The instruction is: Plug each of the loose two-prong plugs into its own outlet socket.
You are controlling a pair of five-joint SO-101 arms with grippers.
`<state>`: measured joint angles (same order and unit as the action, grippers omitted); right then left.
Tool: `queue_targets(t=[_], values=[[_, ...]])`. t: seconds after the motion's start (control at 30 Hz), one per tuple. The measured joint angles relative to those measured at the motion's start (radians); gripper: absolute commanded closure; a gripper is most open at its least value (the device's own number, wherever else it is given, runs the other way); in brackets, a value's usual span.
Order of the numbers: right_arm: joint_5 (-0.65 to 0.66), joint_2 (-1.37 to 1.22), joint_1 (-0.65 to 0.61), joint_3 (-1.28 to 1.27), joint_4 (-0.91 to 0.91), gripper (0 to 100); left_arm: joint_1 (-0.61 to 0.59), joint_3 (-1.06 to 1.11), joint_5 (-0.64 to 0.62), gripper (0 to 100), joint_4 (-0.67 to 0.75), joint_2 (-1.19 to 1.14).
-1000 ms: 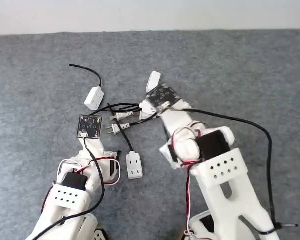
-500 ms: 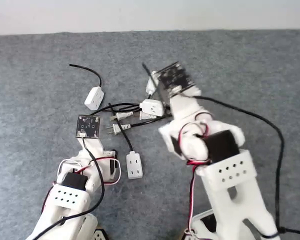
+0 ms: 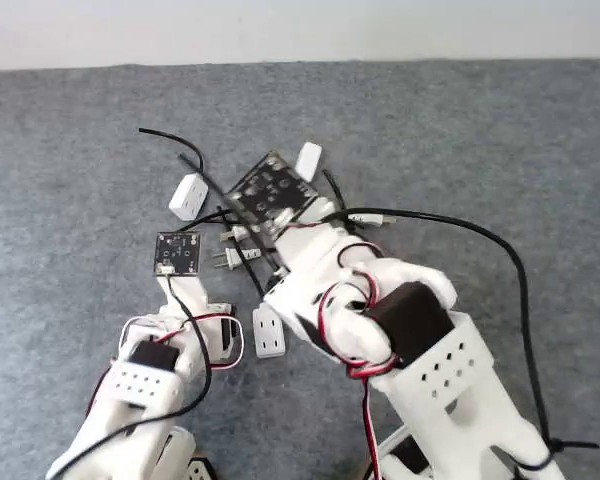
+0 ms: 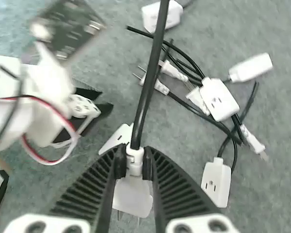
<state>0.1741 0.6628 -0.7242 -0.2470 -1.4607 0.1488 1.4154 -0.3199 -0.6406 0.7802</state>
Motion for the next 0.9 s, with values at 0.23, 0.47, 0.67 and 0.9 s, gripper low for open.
queue_targets(t=[0.23, 0.47, 0.67, 0.9], values=[[0.015, 0.02, -0.029, 0.002, -0.025, 99.1, 0.0, -0.232, 0.084, 90, -0.083, -0.342], [0.072, 0.021, -0.029, -0.147, 0.055, 99.1, 0.0, -0.321, 0.218, 90, -0.135, -0.454], [0.077, 0.021, -0.029, -0.284, 0.189, 99.1, -0.002, -0.235, 0.27, 90, -0.092, -0.342], [0.078, 0.021, -0.015, -0.371, 0.296, 99.1, 0.038, -0.063, 0.333, 85, -0.08, -0.075]])
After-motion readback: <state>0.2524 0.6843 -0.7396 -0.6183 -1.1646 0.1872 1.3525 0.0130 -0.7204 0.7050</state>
